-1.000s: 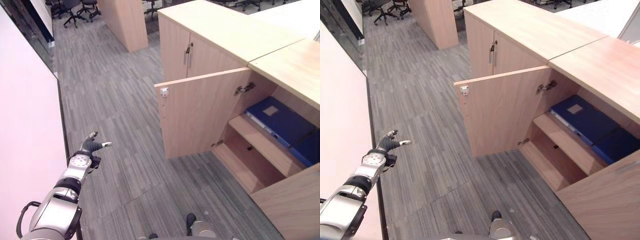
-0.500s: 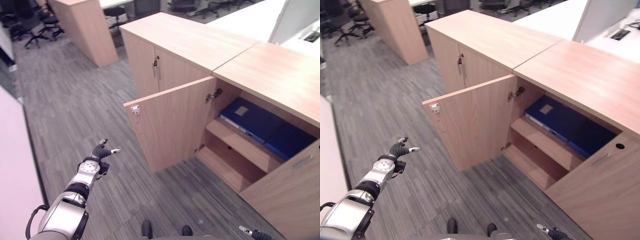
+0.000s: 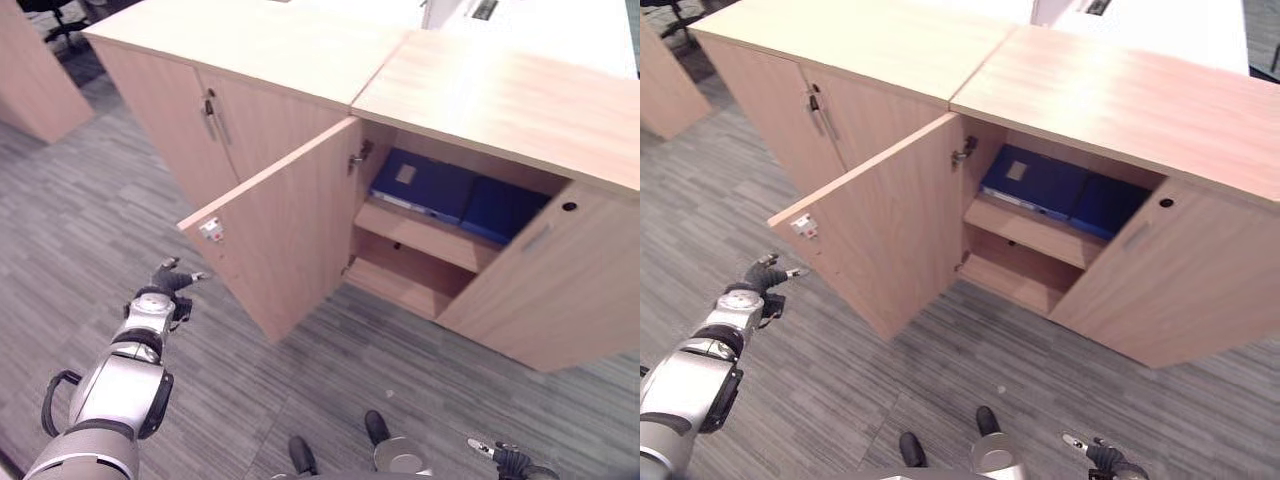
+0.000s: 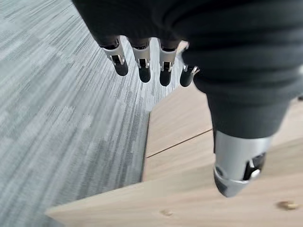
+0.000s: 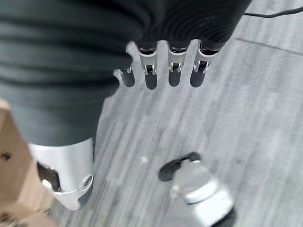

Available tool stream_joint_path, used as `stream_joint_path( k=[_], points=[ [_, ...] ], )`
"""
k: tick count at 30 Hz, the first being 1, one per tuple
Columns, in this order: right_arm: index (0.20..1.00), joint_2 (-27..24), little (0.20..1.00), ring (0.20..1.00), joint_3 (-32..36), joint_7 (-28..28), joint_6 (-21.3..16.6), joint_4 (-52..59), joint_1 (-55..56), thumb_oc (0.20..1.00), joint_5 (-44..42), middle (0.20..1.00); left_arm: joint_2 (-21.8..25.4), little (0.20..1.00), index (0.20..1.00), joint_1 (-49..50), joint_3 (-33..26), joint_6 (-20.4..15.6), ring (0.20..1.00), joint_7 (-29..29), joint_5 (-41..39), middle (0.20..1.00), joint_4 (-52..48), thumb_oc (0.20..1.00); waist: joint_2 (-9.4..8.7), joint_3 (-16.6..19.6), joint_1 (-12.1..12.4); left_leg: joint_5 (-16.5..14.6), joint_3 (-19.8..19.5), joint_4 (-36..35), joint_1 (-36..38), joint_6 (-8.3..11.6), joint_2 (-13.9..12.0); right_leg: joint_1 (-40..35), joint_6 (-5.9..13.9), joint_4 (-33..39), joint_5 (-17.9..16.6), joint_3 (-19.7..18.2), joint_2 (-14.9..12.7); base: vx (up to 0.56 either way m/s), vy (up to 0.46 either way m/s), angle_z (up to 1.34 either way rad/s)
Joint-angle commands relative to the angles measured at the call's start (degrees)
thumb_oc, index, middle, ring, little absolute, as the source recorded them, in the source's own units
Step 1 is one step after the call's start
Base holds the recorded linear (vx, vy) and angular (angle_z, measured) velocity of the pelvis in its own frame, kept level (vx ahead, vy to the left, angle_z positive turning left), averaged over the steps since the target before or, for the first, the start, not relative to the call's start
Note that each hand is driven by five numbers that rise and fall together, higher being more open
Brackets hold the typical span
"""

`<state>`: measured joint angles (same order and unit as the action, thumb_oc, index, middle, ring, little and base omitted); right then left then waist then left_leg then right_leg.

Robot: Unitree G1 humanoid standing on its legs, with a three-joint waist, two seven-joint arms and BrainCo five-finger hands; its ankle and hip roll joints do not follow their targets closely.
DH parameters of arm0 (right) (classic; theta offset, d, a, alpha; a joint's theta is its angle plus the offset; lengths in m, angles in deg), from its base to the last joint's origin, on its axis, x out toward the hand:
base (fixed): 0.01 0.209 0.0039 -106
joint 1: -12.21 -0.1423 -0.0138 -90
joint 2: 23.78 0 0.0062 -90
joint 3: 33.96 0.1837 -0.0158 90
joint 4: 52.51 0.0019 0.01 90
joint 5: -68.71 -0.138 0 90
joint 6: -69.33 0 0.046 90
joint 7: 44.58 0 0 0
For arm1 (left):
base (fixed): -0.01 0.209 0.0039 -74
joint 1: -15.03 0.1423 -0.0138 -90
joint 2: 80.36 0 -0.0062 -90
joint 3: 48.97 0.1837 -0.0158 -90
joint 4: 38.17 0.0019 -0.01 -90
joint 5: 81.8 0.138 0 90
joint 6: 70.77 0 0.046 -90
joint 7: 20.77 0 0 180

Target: Put the empty folder in the office cabinet

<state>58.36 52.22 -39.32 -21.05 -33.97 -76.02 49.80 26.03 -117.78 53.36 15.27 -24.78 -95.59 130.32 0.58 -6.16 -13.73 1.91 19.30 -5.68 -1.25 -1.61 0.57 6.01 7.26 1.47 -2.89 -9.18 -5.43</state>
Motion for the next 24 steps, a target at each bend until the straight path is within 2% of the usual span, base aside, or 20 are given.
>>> stream_joint_path(
  k=[1,2,5,6,7,8,9,10,12,15,16,18,19,21,24],
  points=[
    [1.000,-1.7,1.000,1.000,-1.1,0.6,0.0,-0.9,-0.2,1.000,1.7,1.000,1.4,1.000,1.000,-4.6,1.3,-1.5,1.000,-0.6,-1.4,1.000,0.4,1.000,-0.72,2.5,0.5,-4.9,-0.5,0.7,1.0,1.18,-0.5,2.6,5.86,-3.0,1.4,3.2,-3.0,0.02,0.087,-0.21],
    [1.000,-1.4,1.000,1.000,-1.2,0.5,0.0,-1.0,0.3,1.000,1.8,1.000,-0.6,1.000,1.000,-6.1,3.0,-1.8,1.000,-0.5,-1.1,1.000,-0.3,1.000,-0.95,2.5,-0.2,-5.0,-0.2,0.7,1.3,0.97,-0.3,2.8,6.08,-3.3,1.0,3.1,-3.2,0.02,0.064,-0.17],
    [1.000,-1.1,1.000,1.000,-1.4,0.4,0.0,-1.0,0.4,1.000,1.7,1.000,-2.2,1.000,1.000,-7.0,4.0,-2.0,1.000,-0.7,-1.1,1.000,-0.8,1.000,-1.08,2.5,-0.7,-5.1,-0.1,0.7,1.3,0.92,-0.1,2.9,6.19,-3.4,0.9,3.2,-3.3,0.01,0.037,-0.15],
    [1.000,-0.7,1.000,1.000,-1.7,-0.1,-0.1,-0.9,0.2,1.000,1.7,1.000,-5.3,1.000,1.000,-8.1,5.7,-2.2,1.000,-0.9,-0.9,1.000,-2.3,1.000,-1.20,2.5,-1.3,-5.2,0.0,0.7,1.3,0.82,0.1,3.2,6.33,-3.8,0.8,3.4,-3.6,0.00,0.024,-0.10],
    [1.000,-0.7,1.000,1.000,-1.7,-0.1,-0.1,-0.9,0.2,1.000,1.7,1.000,-5.3,1.000,1.000,-8.1,5.7,-2.2,1.000,-0.9,-0.9,1.000,-2.3,1.000,-1.19,2.5,-1.3,-5.2,0.0,0.7,1.3,0.82,0.1,3.2,6.33,-3.8,0.8,3.4,-3.6,-0.01,0.034,0.03],
    [1.000,-0.5,1.000,1.000,-1.7,-0.4,-0.2,-0.8,0.0,1.000,1.6,1.000,-7.4,1.000,1.000,-8.5,6.8,-2.4,1.000,-1.1,-0.7,1.000,-3.4,1.000,-1.19,2.5,-1.5,-5.2,-0.1,0.7,1.2,0.73,0.2,3.4,6.45,-4.0,0.6,3.6,-3.7,-0.01,0.044,0.04],
    [1.000,0.0,1.000,1.000,-2.0,-0.8,-0.3,-0.7,-0.4,1.000,1.3,1.000,-11.8,1.000,1.000,-9.0,10.1,-3.0,1.000,-1.7,1.9,1.000,-6.7,1.000,-1.07,2.4,-1.9,-5.5,-0.2,0.7,1.3,0.45,0.5,3.6,6.64,-4.1,0.3,4.0,-4.1,-0.02,0.059,0.09],
    [1.000,0.2,1.000,1.000,-2.2,-1.0,-0.4,-0.4,-0.6,1.000,1.2,1.000,-14.2,1.000,1.000,-8.7,12.2,-3.5,1.000,-2.2,4.0,1.000,-8.8,1.000,-1.02,2.2,-1.9,-5.6,-0.4,0.7,1.4,0.29,0.8,3.6,6.68,-4.2,0.3,4.3,-4.3,-0.01,0.057,0.10],
    [1.000,0.6,1.000,1.000,-2.0,-1.3,-0.5,-0.2,-0.8,1.000,0.7,1.000,-17.8,1.000,1.000,-7.8,15.8,-4.1,1.000,-3.0,7.6,1.000,-12.7,1.000,-0.90,2.0,-1.8,-5.7,-0.7,0.7,1.6,0.11,1.1,3.5,6.79,-4.5,0.1,4.8,-4.7,-0.01,0.036,0.17],
    [1.000,1.8,1.000,1.000,-1.8,-2.1,-0.7,-0.5,-1.6,1.000,-0.3,1.000,-22.3,1.000,1.000,-6.2,23.7,-5.2,1.000,-4.1,17.4,1.000,-22.3,1.000,-0.58,1.5,-1.1,-5.7,-1.6,0.7,1.5,-0.18,1.5,3.3,6.84,-4.7,-0.1,5.8,-5.4,-0.02,0.030,0.26],
    [1.000,1.8,1.000,1.000,-1.8,-2.1,-0.7,-0.5,-1.6,1.000,-0.3,1.000,-22.3,1.000,1.000,-6.2,23.7,-5.2,1.000,-4.1,17.4,1.000,-22.3,1.000,-0.58,1.5,-1.1,-5.7,-1.6,0.7,1.5,-0.18,1.5,3.3,6.84,-4.7,-0.1,5.8,-5.4,-0.01,0.018,0.23],
    [1.000,2.8,1.000,1.000,-1.4,-3.1,-0.8,-2.0,-2.8,1.000,-0.7,1.000,-25.6,1.000,1.000,-3.4,28.7,-6.9,1.000,-2.3,21.5,1.000,-31.1,1.000,-0.33,1.0,-0.6,-6.0,-2.8,0.7,1.7,-0.46,2.0,2.6,6.94,-5.0,0.3,7.2,-6.0,-0.01,0.013,0.21],
    [1.000,2.8,1.000,1.000,-1.4,-3.1,-0.9,-2.0,-2.9,1.000,-0.7,1.000,-25.6,1.000,1.000,-3.4,28.7,-6.9,1.000,-2.3,21.5,1.000,-31.1,1.000,-0.35,1.1,-0.5,-5.9,-2.7,0.7,1.5,-0.44,1.9,2.8,6.91,-4.9,0.1,7.1,-6.0,-0.01,0.006,0.31],
    [1.000,3.7,1.000,1.000,-0.8,-3.7,-1.3,-3.5,-3.8,1.000,-1.3,1.000,-26.3,1.000,1.000,-0.2,33.2,-9.0,1.000,1.4,22.6,1.000,-40.1,1.000,0.02,0.9,0.1,-6.2,-3.8,0.8,1.5,-0.72,2.3,2.3,6.96,-5.1,0.4,8.2,-6.5,0.00,0.017,0.30],
    [1.000,4.2,1.000,1.000,-0.3,-3.9,-1.4,-5.1,-4.9,1.000,-2.0,1.000,-25.9,1.000,1.000,3.5,36.7,-10.2,1.000,6.6,18.3,1.000,-49.3,1.000,0.32,0.8,1.2,-6.5,-4.7,0.8,1.5,-0.98,2.7,1.9,6.89,-5.3,0.6,9.2,-6.7,0.00,0.004,0.02]
  ],
)
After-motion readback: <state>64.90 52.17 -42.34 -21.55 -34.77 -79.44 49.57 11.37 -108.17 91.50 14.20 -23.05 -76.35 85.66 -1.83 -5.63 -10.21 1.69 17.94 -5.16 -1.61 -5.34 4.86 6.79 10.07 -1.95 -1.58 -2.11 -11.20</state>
